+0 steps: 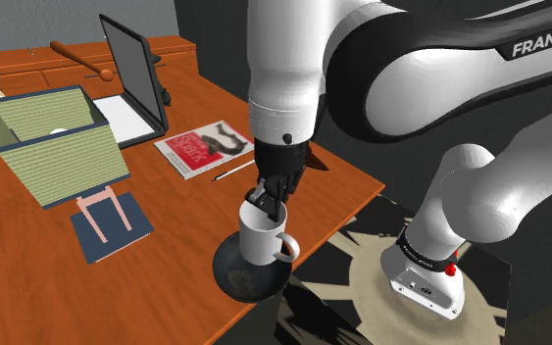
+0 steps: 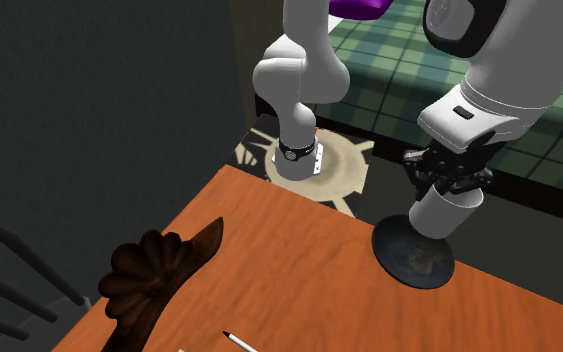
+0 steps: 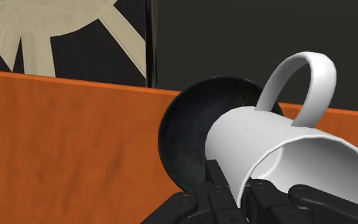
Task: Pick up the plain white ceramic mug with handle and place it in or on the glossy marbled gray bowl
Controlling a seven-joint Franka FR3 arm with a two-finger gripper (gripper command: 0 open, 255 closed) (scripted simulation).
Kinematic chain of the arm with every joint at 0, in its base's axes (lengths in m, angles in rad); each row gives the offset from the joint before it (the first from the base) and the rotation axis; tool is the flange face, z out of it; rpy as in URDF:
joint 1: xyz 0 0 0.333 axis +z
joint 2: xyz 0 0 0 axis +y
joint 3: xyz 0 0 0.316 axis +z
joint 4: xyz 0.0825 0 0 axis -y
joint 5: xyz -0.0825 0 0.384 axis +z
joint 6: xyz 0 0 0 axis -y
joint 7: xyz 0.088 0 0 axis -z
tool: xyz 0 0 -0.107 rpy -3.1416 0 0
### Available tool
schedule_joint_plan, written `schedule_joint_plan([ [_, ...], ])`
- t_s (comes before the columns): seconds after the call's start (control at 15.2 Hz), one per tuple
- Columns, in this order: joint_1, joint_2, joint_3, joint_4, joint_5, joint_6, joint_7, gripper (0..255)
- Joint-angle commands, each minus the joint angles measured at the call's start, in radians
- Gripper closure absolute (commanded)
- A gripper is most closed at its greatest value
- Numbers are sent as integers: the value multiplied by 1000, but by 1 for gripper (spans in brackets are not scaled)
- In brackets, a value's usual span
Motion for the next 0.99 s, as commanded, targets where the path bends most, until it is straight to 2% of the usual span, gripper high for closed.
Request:
schedule_joint_plan([
  [0.0,2,4,8,-23,5,28,2,255],
  [0.79,0,70,53,-138,14,208,5,255],
  [0.92,0,70,53,-138,14,208,5,255],
])
